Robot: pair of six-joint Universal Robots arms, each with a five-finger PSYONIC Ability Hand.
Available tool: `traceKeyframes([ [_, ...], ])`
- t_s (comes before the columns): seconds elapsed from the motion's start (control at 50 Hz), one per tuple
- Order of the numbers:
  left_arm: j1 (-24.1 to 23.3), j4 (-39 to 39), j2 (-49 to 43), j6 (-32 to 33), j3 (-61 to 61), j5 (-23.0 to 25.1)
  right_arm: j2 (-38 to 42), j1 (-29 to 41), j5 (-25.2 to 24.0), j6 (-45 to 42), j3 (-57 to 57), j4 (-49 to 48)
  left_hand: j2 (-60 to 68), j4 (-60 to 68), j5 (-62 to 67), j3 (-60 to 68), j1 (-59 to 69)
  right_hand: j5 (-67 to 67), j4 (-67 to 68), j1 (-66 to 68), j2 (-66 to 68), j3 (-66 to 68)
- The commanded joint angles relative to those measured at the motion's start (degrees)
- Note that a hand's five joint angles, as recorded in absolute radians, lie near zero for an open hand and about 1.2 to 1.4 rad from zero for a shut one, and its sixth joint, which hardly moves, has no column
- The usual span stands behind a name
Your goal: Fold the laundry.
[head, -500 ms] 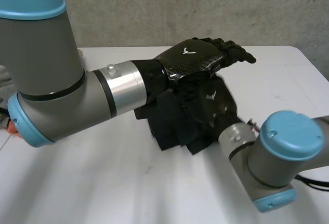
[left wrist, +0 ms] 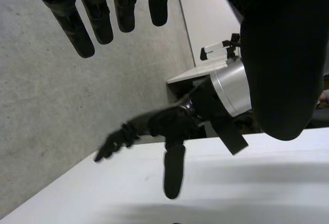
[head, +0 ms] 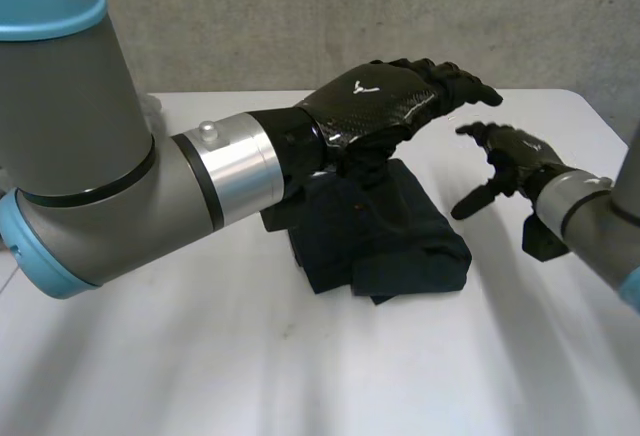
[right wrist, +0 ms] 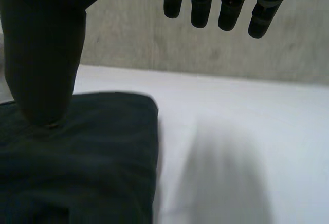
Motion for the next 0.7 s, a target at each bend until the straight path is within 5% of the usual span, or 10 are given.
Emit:
traceKeyframes([
  [0.02, 0.35, 0.53, -0.22, -1.42, 0.92, 0.11, 4.90, -3.02, -6.46, -4.39, 2.21, -2.54, -1.58, -1.59, -2.55, -1.86, -0.39, -1.28, -0.33, -0.99, -0.22, -0.35],
  [0.6, -0.35, -0.17, -1.45, -0.98, 2.41, -0.24, 14.84, 1.46, -9.54, -10.73, 1.51, -9.06, -1.58, -1.59, -2.55, -1.86, -0.39, -0.94, 0.01, -0.65, 0.12, -0.01],
  [0.68, -0.35, -0.09, -1.19, -0.98, 2.24, -0.24, 15.72, 1.90, -9.46, -11.52, 0.64, -9.32, -1.58, -1.59, -2.55, -1.86, -0.39, 7.10, 8.05, 7.39, 8.16, 8.03],
  [0.7, -0.35, 0.00, -1.19, -0.98, 2.15, -0.24, 16.33, 1.99, -9.37, -11.70, -0.15, -9.15, -1.58, -1.59, -2.55, -1.86, -0.39, 17.96, 18.91, 18.25, 19.02, 18.89],
])
